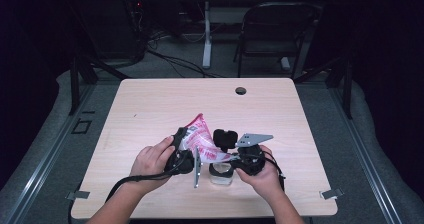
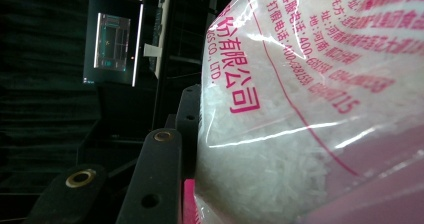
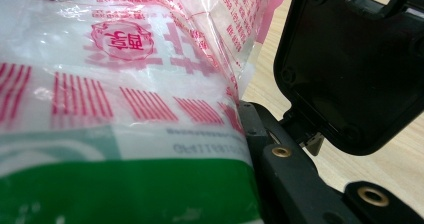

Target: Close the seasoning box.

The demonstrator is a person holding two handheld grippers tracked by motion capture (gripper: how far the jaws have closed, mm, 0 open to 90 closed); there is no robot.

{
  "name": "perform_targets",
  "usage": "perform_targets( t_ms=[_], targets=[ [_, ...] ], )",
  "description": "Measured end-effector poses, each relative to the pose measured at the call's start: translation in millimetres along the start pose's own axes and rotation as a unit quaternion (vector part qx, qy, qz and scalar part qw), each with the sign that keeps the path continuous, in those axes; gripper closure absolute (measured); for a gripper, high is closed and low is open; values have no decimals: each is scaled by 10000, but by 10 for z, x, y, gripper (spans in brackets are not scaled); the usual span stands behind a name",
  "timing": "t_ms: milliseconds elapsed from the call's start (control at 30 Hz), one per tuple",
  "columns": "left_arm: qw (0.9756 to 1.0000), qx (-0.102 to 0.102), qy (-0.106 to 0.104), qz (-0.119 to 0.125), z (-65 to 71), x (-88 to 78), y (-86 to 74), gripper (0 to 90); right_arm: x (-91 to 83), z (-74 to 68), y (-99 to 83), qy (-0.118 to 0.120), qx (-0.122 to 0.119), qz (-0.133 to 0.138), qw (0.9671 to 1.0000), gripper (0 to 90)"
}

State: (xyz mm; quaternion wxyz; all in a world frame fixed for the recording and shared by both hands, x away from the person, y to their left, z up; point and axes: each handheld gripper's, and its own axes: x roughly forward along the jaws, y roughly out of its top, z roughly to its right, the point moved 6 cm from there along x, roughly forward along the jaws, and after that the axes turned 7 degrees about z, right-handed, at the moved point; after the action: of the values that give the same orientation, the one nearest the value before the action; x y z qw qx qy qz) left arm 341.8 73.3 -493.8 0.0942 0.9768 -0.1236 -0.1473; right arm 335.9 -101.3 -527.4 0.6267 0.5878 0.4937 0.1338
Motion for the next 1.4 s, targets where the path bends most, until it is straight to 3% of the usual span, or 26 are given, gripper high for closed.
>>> perform_targets(
  t_ms=[567,1400],
  targets=[
    [9999,72,-70,7,60,38,21,688,46,43,-85,55,33,-194,9998,889],
    [9999,95,-38,-3,28,21,31,692,47,51,-85,88,96,-181,9998,838]
  ],
)
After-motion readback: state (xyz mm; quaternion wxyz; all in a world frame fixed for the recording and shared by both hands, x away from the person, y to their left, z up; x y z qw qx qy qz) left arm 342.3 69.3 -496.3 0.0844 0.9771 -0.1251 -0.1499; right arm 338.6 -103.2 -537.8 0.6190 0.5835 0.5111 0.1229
